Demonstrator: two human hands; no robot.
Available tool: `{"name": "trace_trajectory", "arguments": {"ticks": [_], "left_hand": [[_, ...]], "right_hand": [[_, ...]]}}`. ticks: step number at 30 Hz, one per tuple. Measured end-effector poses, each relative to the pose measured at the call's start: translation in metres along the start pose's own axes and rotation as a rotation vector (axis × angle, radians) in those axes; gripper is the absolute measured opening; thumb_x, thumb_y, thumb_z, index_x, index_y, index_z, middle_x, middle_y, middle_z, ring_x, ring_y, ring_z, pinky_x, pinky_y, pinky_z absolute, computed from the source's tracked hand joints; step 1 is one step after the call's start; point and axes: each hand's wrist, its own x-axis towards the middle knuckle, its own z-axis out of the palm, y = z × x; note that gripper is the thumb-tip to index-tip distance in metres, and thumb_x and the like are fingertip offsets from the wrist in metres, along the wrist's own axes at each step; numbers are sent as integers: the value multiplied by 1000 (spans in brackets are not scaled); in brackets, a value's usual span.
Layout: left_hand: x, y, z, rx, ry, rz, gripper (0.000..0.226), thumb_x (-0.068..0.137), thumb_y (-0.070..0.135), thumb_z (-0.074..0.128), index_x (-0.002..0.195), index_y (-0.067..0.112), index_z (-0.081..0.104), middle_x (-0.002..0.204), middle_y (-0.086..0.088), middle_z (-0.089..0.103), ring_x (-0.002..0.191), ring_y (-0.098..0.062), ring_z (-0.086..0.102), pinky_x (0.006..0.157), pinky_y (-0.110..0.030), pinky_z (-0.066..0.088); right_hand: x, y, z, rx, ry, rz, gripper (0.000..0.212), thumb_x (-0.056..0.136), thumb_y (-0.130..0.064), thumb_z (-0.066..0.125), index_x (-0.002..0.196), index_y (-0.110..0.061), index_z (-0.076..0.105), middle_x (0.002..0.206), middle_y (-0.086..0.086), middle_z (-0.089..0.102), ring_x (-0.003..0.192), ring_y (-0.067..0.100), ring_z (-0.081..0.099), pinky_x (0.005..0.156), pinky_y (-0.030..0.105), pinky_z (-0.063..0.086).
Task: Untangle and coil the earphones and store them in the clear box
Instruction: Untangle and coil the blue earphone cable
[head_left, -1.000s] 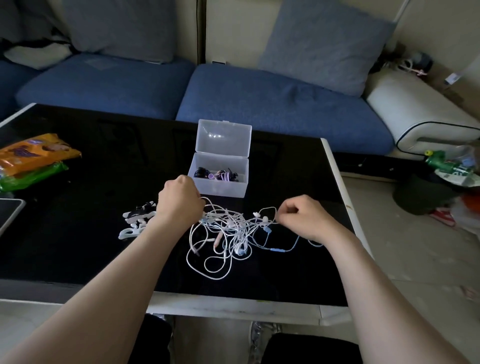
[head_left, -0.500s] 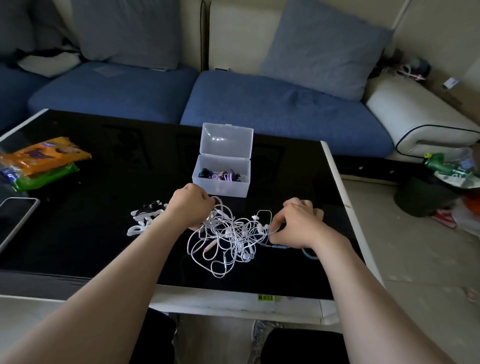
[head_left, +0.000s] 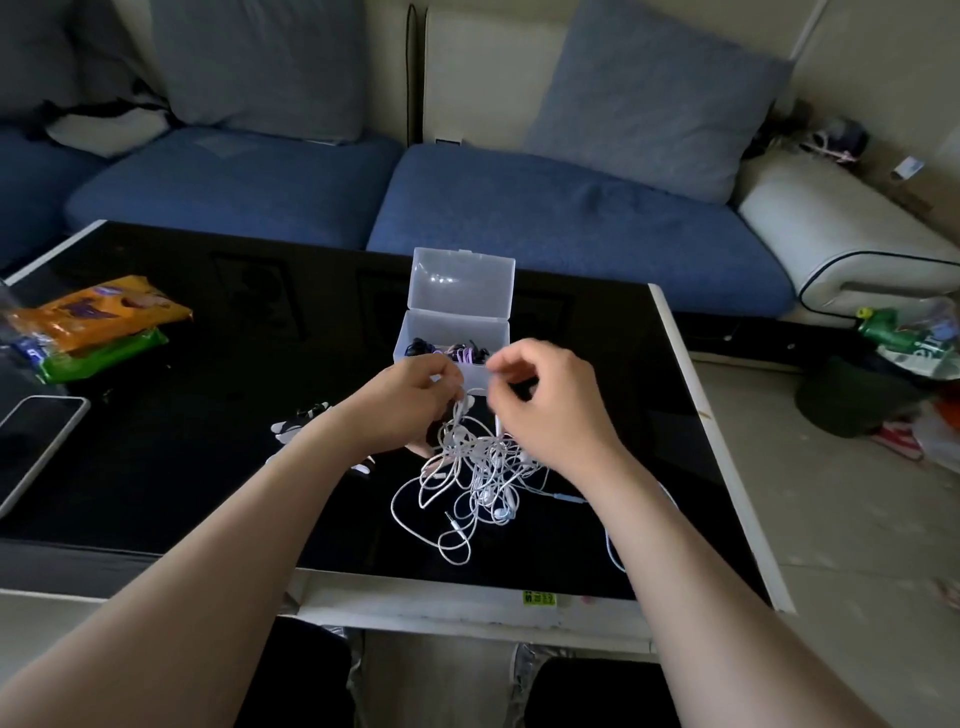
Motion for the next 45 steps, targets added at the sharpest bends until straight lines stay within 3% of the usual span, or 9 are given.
{"name": "trace_trajectory", "arguments": {"ticks": [5,9,14,19,23,26,32,40,45], "left_hand": [[-3,1,-4,44,8,94,28,109,28,51,91,16,69,74,-5,61,68,-14,59,69,-37,66],[-6,7,-5,-132,-9,55,33,110,25,54,99,-2,68,64,1,51,56,-8,53,70,-40,66],[-9,11,-9,-159,18,19,16,97,-3,57,104,1,71,72,1,62,62,-9,65,72,-42,67],[-8,2,-12,271,46,164,43,80,1,74,115,24,66,97,5,61,67,-7,58,62,-14,49],[-4,-2,-13,420,117,192,34,86,1,70,112,23,70,96,15,59,74,-5,58,62,-5,39],[-1,-8,-13,453,123,92,17,99,12,63,101,20,78,87,14,63,84,-15,65,72,-19,45],[-2,-3,-6,-111,74,-167,22,109,10,47,104,2,67,83,-22,78,73,-33,79,62,-36,65],[-2,-7,-8,-213,260,-130,23,101,28,73,90,8,79,74,-9,79,67,-21,78,66,-36,65],[-3,1,-4,-265,211,-94,24,107,18,62,96,5,78,66,-6,71,60,-20,73,64,-35,65]], "right_hand": [[0,0,17,33,-131,79,12,87,-26,82,96,-21,74,82,-8,75,74,4,72,72,23,61],[1,4,15,85,-115,85,13,89,-29,86,93,-22,75,81,-7,75,71,2,70,66,18,56],[3,7,12,79,-162,139,10,96,-28,79,92,-22,72,79,-5,77,70,8,73,66,27,60],[-1,3,14,42,-253,99,8,111,-22,56,103,-20,53,85,3,75,64,18,74,62,41,62],[2,6,15,-69,-174,46,6,112,-23,50,109,-20,47,83,5,65,65,17,61,55,35,44],[2,11,12,21,-147,87,10,111,-16,49,113,-24,43,78,5,61,52,5,53,47,20,36],[4,8,9,84,-169,115,24,101,-3,47,97,-25,58,70,6,61,48,8,42,46,23,34],[2,4,12,118,-212,143,7,91,-35,79,88,-29,80,90,-13,77,82,-2,69,68,9,48],[-1,4,14,64,-249,107,36,72,-61,91,91,-34,77,97,-15,75,88,-2,68,73,16,50]]}}
